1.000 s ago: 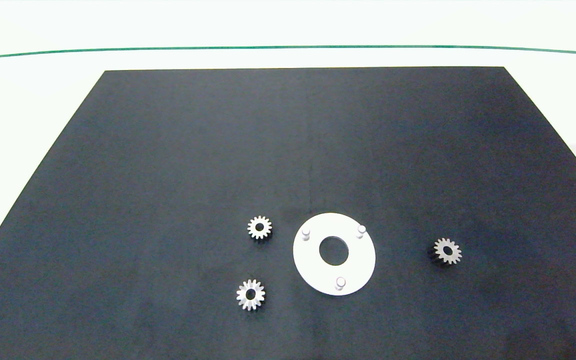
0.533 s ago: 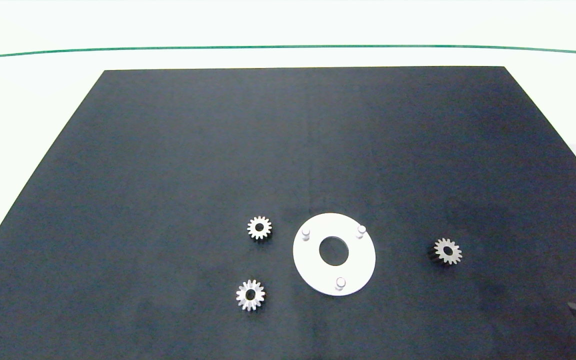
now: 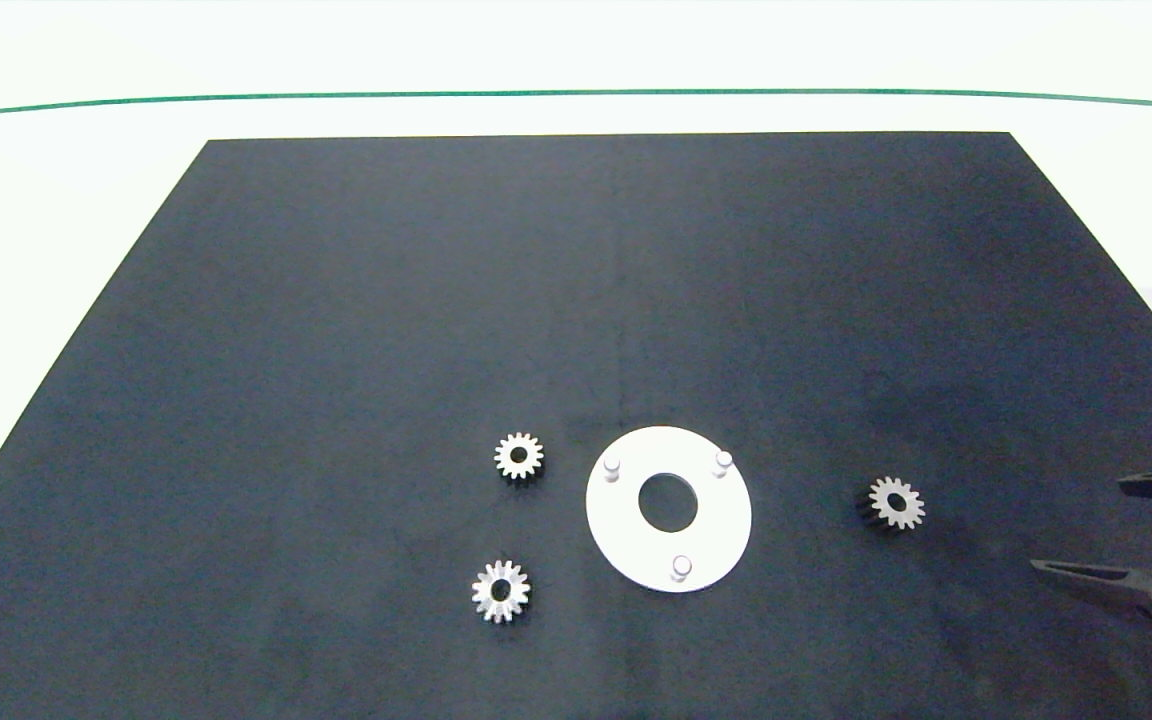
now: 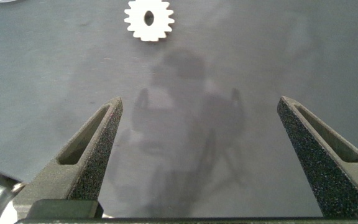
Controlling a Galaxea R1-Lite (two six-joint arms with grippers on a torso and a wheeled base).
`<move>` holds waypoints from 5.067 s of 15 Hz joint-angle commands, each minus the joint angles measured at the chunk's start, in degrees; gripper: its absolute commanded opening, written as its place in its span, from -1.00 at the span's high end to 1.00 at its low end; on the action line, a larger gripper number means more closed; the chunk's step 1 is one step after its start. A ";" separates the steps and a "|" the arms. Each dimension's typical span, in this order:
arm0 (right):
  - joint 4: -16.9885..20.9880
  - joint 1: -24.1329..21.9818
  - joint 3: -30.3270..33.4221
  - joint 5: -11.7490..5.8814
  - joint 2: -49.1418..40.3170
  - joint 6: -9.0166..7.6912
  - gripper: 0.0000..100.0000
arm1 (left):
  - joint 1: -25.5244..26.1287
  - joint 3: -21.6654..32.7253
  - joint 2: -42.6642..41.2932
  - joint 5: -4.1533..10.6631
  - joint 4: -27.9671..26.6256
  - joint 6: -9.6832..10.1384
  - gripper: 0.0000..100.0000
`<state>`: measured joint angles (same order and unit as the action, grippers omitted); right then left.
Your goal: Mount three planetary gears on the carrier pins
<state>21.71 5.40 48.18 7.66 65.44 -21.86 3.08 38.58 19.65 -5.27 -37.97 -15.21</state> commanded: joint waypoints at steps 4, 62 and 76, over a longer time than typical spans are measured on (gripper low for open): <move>-0.35 4.62 -0.45 0.52 5.40 -0.20 -1.00 | -0.01 0.00 -0.14 -0.09 0.00 0.01 -1.00; -17.93 11.04 -0.10 -3.61 23.07 -0.11 0.46 | 0.08 0.62 -1.46 -0.09 0.18 0.36 -1.00; 0.61 22.64 17.13 -11.79 14.54 -3.63 0.62 | -0.10 0.97 -1.46 -0.09 0.09 0.18 -1.00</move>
<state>21.77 25.91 63.50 -3.58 80.21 -25.19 3.00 39.55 18.15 -5.34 -37.64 -14.91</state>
